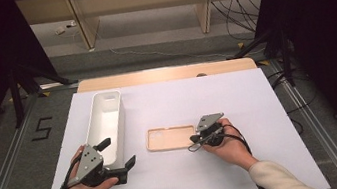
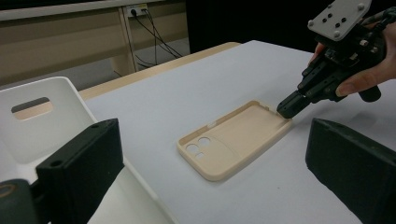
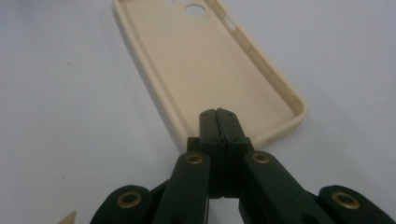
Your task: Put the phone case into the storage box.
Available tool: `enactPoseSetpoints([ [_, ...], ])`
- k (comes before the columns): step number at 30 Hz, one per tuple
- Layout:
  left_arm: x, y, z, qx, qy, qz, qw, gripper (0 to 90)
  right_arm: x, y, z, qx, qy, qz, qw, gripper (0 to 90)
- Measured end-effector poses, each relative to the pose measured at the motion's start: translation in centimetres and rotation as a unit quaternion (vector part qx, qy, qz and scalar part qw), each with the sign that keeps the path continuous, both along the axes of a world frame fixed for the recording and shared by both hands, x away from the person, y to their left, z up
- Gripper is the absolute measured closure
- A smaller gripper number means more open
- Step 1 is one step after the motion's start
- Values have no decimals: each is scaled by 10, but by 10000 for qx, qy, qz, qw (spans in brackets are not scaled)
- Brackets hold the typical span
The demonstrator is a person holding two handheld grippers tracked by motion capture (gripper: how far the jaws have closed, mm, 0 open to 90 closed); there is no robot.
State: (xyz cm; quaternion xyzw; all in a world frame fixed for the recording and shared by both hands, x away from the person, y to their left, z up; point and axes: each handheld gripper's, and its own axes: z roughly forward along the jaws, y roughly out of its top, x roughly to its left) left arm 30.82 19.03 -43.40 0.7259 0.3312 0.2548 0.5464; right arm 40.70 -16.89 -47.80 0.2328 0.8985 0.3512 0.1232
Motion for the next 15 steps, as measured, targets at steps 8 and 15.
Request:
enactPoseSetpoints([
  [8,0,0,0,-19,5,-3,10000,38,1,6,-2,-50,39,55,10000,900],
  [15,0,0,0,-18,6,-2,10000,38,1,6,-2,-44,95,44,9999,900],
])
